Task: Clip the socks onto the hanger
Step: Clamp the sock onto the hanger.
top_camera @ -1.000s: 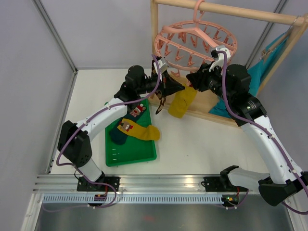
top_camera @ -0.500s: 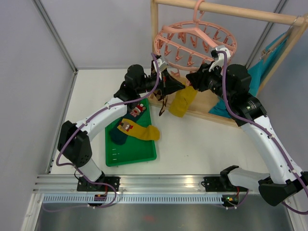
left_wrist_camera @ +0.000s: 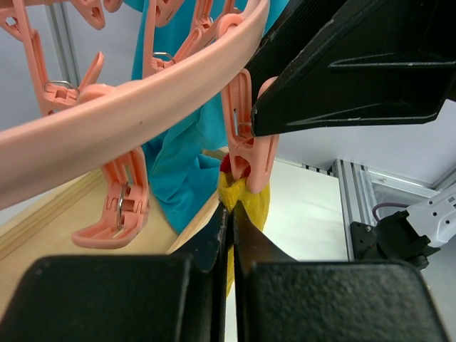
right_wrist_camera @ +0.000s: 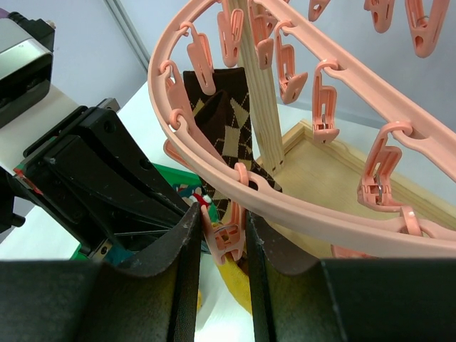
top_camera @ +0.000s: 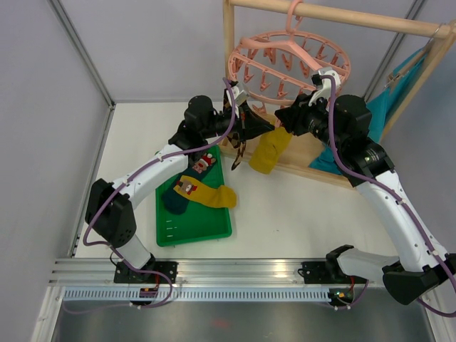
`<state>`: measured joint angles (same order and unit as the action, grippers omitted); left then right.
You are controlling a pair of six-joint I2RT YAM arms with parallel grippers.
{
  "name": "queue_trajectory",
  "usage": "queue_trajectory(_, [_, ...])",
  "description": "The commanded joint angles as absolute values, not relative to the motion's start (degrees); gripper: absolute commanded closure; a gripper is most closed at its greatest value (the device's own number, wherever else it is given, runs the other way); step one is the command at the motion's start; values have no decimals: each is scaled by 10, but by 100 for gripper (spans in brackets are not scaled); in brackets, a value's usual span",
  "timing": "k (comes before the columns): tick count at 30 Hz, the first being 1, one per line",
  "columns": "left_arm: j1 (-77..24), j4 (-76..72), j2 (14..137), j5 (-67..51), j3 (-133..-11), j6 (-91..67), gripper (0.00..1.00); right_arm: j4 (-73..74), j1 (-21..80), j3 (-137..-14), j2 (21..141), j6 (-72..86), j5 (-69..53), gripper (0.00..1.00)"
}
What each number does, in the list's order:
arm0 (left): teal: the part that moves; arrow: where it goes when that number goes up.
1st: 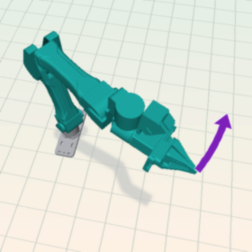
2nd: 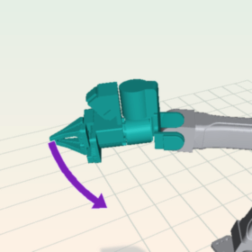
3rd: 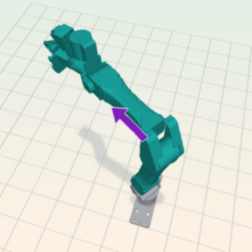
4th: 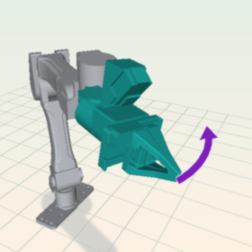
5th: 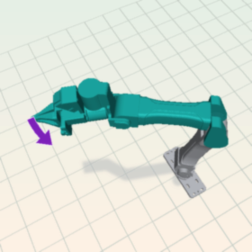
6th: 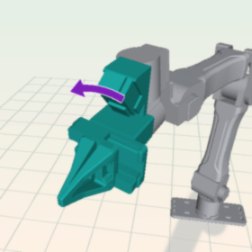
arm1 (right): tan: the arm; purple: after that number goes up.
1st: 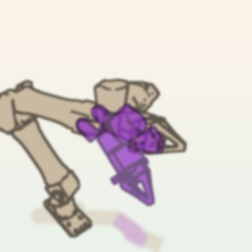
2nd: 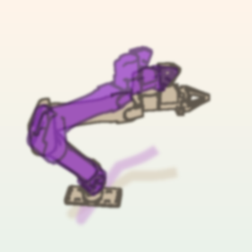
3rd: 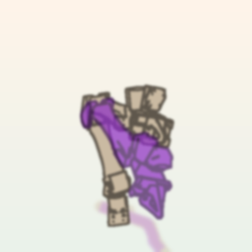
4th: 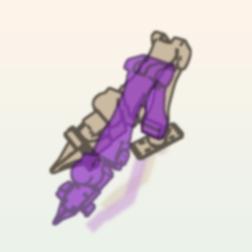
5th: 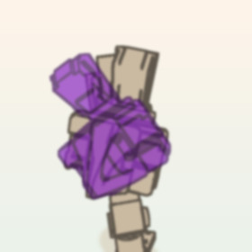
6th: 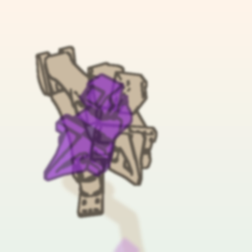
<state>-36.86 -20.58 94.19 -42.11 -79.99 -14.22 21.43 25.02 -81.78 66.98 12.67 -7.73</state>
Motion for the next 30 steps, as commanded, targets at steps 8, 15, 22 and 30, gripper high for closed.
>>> queue_trajectory(8, [-363,-263,927,-405,-824,-174,98,194,254,-809,668,127,-100,100])
queue_trajectory(15, [-357,-278,921,-396,-815,-190,98,193,254,-804,667,125,-100,100])
queue_trajectory(22, [-355,-280,924,-397,-816,-199,98,197,254,-802,664,122,-98,98])
queue_trajectory(30, [-355,-274,925,-394,-817,-200,98,197,254,-799,659,120,-94,69])
